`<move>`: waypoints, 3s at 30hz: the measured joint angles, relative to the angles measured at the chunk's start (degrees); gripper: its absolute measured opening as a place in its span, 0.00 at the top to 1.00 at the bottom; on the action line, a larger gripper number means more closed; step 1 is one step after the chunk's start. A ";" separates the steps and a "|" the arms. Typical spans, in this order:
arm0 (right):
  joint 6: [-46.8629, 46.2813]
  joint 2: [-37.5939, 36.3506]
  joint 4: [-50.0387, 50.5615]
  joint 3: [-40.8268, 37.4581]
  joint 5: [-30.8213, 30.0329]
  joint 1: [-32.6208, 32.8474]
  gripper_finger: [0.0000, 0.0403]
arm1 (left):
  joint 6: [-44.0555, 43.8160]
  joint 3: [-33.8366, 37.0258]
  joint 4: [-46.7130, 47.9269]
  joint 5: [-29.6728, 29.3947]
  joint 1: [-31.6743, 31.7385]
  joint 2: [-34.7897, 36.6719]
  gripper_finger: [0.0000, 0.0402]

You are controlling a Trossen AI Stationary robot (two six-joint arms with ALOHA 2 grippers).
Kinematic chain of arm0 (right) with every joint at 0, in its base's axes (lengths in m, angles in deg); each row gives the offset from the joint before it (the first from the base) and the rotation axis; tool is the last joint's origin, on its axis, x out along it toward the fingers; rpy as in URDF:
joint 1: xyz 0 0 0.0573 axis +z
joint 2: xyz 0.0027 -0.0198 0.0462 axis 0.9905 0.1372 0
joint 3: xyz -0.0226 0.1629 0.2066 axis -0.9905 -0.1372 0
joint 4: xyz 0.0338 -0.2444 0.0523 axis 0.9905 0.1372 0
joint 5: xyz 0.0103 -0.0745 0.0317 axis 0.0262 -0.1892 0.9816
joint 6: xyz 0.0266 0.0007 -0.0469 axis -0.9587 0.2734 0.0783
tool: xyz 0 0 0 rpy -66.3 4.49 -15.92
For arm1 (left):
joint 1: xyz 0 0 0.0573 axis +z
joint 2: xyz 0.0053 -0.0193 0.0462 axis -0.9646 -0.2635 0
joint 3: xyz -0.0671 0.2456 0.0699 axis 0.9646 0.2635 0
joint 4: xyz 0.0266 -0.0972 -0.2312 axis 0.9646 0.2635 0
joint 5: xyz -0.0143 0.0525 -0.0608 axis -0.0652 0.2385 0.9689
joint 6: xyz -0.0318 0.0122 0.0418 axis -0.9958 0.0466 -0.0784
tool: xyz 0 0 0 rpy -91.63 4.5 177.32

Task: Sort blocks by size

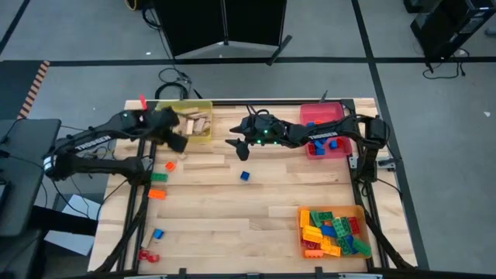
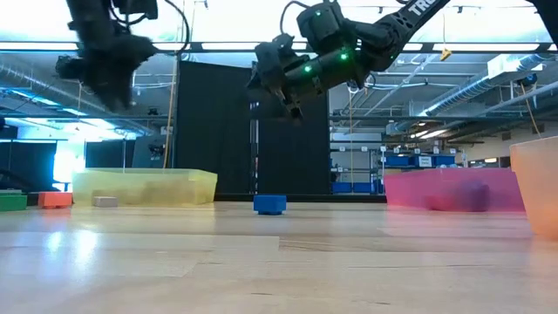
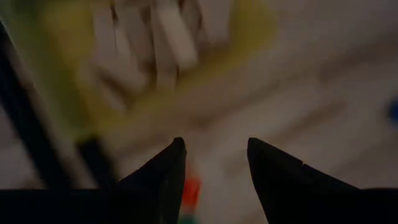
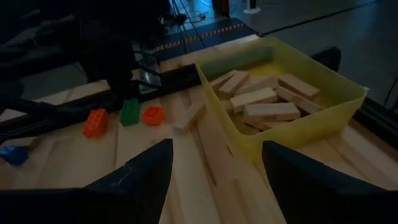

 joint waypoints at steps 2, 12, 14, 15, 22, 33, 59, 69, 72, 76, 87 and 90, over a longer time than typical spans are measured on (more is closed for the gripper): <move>0.10 0.00 -0.18 0.02 0.00 0.00 0.35 | -1.01 0.02 6.09 1.86 -2.94 -0.89 0.55; 1.14 0.00 -0.14 0.02 0.02 -0.02 0.37 | 0.17 0.74 18.15 10.18 -8.48 -8.18 0.55; 1.46 -0.02 -0.13 0.02 0.02 -0.02 0.37 | 2.31 0.74 17.76 11.40 -8.42 -10.55 0.55; 1.45 -0.02 -0.08 0.02 0.02 -0.02 0.36 | 2.82 0.78 17.53 11.80 -8.34 -12.15 0.55; 1.53 -0.02 -0.08 0.02 0.04 0.02 0.36 | 11.74 0.76 19.63 15.45 -9.32 -24.41 0.55; 1.50 -0.07 0.50 0.02 0.09 0.04 0.37 | 24.37 0.76 17.69 17.48 -10.64 -37.08 0.54; 0.89 -0.09 3.10 0.02 2.69 0.09 0.38 | 32.90 16.32 2.90 14.22 -15.44 -39.38 0.29; -2.58 -0.09 3.76 0.02 3.76 0.09 0.38 | 32.71 18.25 -2.06 14.46 -19.09 -43.45 0.33; -2.60 -0.09 3.80 0.02 5.32 0.09 0.38 | 32.75 17.91 -1.93 14.62 -20.23 -47.32 0.41; -3.73 -0.09 4.16 0.03 9.41 0.09 0.38 | 32.51 17.76 -1.04 15.09 -21.64 -52.41 0.58; -5.27 -5.43 25.34 0.06 14.98 -4.59 0.39 | 19.43 10.91 -3.10 11.40 -22.15 -40.98 0.64; -4.35 -8.46 28.99 0.06 15.17 -6.10 0.39 | 14.00 7.14 -4.07 9.82 -22.15 -34.42 0.64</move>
